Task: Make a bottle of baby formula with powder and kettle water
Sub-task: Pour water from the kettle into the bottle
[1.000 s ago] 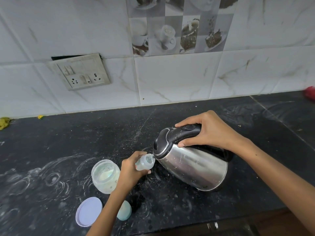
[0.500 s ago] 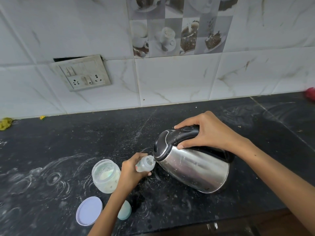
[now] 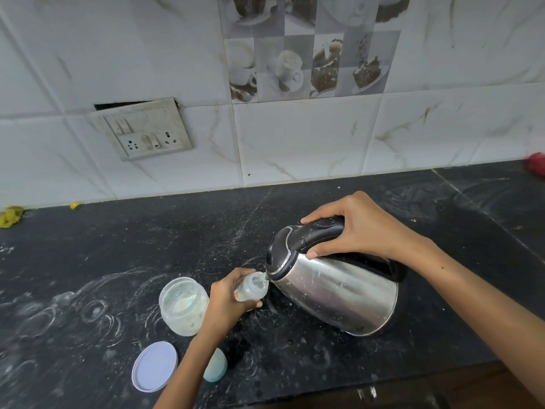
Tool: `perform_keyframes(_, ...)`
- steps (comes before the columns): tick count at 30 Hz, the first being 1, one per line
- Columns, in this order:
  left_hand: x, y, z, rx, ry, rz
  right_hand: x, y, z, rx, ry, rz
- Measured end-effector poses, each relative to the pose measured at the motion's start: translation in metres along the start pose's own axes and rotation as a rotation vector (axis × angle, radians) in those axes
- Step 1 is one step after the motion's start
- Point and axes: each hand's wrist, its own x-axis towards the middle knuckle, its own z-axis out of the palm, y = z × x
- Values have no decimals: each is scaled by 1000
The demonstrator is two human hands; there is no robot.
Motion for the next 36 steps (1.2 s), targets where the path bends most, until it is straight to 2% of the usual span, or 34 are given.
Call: perform_keyframes(36, -3, -3, 0, -87, -38, -8, -1, 1, -1, 10, 1, -3)
